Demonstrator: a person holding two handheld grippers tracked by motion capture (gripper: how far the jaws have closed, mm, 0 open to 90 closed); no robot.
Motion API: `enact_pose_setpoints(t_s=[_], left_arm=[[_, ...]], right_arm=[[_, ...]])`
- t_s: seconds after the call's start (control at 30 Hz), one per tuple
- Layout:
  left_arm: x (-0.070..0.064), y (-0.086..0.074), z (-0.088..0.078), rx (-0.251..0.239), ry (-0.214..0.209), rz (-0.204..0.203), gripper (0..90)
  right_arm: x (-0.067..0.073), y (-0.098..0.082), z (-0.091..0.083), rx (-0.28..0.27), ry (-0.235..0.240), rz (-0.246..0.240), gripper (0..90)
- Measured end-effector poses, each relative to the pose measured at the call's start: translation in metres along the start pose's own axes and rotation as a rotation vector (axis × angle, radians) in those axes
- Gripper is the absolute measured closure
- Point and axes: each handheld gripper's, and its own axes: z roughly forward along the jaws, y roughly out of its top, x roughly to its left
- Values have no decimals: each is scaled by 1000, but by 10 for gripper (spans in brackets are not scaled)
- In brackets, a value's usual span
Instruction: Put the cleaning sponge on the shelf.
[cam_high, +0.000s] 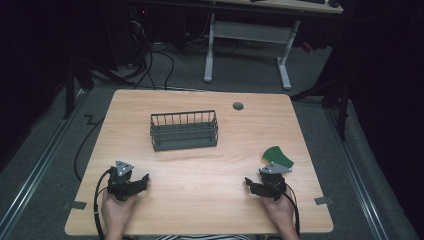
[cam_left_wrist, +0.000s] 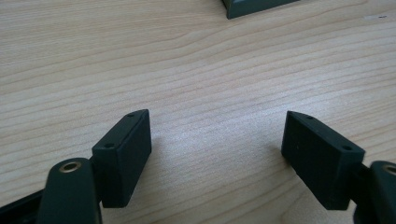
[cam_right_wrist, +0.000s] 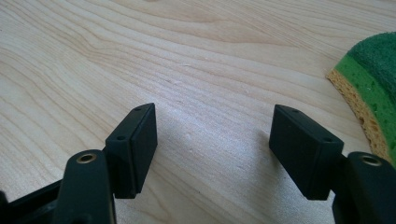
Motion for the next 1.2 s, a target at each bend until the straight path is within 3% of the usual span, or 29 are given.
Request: enact_pose_setpoints(t_s=[0.37, 0.73, 0.97, 1.1, 1.2], left_arm=[[0, 0, 0, -7, 15, -11, 296], [0, 5, 5, -3, -26, 20, 270], [3, 13, 8, 5, -53, -4, 339], [2, 20, 7, -7, -52, 7, 361], [3, 27, 6, -26, -67, 1, 386]], right_arm=[[0, 0, 0, 1, -2, 1, 316], [-1, 0, 0, 4, 18, -14, 291], [-2, 6, -2, 42, 22, -24, 396], [-6, 10, -1, 32, 58, 20, 423], [-6, 17, 1, 32, 69, 23, 433]])
